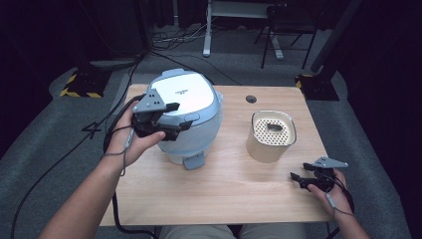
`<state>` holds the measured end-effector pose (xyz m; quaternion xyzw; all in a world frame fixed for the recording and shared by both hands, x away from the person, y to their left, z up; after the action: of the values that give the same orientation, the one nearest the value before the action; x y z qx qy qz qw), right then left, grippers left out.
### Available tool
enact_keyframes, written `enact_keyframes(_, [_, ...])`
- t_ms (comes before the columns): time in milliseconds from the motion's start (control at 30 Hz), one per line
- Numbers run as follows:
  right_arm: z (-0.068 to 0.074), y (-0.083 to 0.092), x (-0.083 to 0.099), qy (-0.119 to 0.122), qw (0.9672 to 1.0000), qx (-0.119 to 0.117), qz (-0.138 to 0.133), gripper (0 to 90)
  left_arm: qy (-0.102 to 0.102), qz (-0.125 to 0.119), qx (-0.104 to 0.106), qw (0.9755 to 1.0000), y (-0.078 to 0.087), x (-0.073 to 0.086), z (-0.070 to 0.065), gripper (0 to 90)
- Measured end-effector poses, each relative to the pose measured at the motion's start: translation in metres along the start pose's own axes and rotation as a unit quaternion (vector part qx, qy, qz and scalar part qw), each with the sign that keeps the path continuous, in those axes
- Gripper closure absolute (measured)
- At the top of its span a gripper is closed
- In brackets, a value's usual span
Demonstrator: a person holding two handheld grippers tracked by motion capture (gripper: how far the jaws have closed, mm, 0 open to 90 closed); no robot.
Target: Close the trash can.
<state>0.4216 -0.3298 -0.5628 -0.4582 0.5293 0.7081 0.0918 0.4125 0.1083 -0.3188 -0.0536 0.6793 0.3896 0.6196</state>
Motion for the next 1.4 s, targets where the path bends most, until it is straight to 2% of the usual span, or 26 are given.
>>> enact_keyframes(100, [0.001, -0.002, -0.001, 0.007, 1.0000, -0.007, 0.003, 21.4, 0.015, 0.002, 0.007, 0.9999, 0.006, 0.014, -0.010, 32.1])
enact_keyframes(167, [0.000, -0.004, -0.002, 0.010, 0.9999, -0.007, 0.006, 18.4, 0.021, -0.019, 0.005, 0.9996, 0.010, 0.020, -0.015, 31.0])
enact_keyframes(267, [-0.001, -0.007, -0.004, 0.014, 0.9998, -0.010, 0.008, 15.2, 0.029, -0.031, -0.004, 0.9991, 0.018, 0.030, -0.018, 30.5])
enact_keyframes(367, [-0.001, -0.009, -0.005, 0.015, 0.9998, -0.013, 0.010, 14.8, 0.029, -0.025, -0.015, 0.9992, 0.022, 0.045, -0.020, 29.8])
enact_keyframes(667, [-0.002, -0.011, -0.007, 0.018, 0.9997, -0.012, 0.010, 14.5, 0.057, -0.009, -0.048, 0.9972, 0.026, 0.088, -0.024, 28.0])
enact_keyframes(800, [-0.002, -0.011, -0.007, 0.016, 0.9998, -0.011, 0.010, 14.2, 0.069, -0.007, -0.057, 0.9959, 0.023, 0.106, -0.023, 27.0])
enact_keyframes(933, [-0.002, -0.012, -0.008, 0.017, 0.9998, -0.009, 0.010, 14.1, 0.068, 0.000, -0.068, 0.9954, 0.014, 0.128, -0.020, 25.6])
enact_keyframes(1033, [-0.002, -0.013, -0.008, 0.015, 0.9998, -0.009, 0.010, 14.0, 0.077, 0.006, -0.072, 0.9944, 0.008, 0.145, -0.018, 24.4])
enact_keyframes(1133, [-0.002, -0.014, -0.009, 0.015, 0.9998, -0.007, 0.010, 13.9, 0.076, 0.020, -0.080, 0.9937, 0.002, 0.162, -0.014, 23.3])
enact_keyframes(1200, [-0.002, -0.014, -0.009, 0.016, 0.9998, -0.007, 0.010, 13.8, 0.080, 0.033, -0.085, 0.9926, -0.003, 0.175, -0.011, 22.9])
enact_keyframes(1333, [-0.002, -0.014, -0.009, 0.016, 0.9998, -0.007, 0.010, 13.9, 0.108, 0.036, -0.089, 0.9896, -0.011, 0.195, -0.006, 22.9])
enact_keyframes(1400, [-0.002, -0.014, -0.009, 0.015, 0.9998, -0.006, 0.010, 13.9, 0.128, 0.039, -0.095, 0.9864, -0.016, 0.204, -0.003, 22.9])
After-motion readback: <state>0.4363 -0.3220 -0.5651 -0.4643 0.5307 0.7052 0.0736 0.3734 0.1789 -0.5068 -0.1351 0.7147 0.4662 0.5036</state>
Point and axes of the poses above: each handheld gripper's, and its own axes: y roughly backward along the jaws, x roughly out of its underside, z roughly to its left, the point moved 9 cm from there along -y, roughly forward along the jaws, and after that the axes turned 1 degree about -y, right-handed, at the moved point
